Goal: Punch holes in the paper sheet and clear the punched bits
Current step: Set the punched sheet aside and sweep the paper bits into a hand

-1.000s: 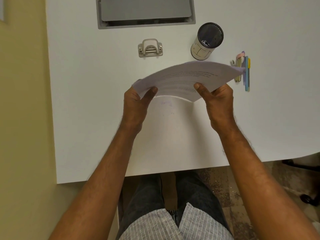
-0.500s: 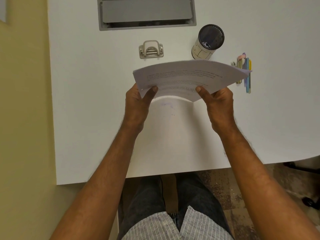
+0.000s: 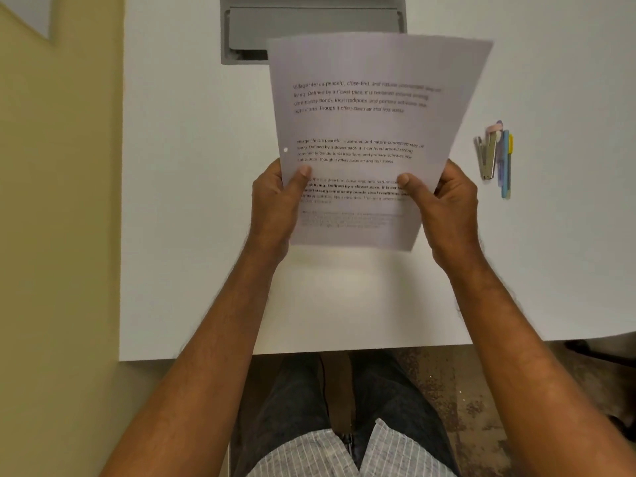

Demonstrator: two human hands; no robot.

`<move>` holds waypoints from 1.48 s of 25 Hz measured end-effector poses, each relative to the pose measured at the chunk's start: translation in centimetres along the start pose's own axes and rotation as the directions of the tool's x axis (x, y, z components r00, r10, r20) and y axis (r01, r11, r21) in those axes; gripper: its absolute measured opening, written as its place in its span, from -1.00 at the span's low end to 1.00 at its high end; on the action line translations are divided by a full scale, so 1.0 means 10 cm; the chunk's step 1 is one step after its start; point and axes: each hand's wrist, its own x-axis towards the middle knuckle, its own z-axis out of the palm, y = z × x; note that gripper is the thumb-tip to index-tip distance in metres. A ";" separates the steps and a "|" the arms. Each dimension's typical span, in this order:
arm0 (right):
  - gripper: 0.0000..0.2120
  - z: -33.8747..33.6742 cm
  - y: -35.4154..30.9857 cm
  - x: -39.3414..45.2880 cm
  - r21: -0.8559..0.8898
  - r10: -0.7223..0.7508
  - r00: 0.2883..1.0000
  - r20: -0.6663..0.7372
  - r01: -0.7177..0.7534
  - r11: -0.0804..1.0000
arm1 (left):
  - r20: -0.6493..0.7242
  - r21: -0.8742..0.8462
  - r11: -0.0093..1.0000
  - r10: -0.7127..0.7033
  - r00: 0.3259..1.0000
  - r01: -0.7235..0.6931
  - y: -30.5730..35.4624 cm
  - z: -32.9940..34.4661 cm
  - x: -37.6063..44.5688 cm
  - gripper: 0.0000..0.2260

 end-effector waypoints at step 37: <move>-0.91 2.38 0.84 -0.54 -0.322 0.281 0.919 0.277 -0.187 0.928 | -0.541 0.602 0.740 0.103 0.834 0.299 -0.86 -2.35 0.18 -0.91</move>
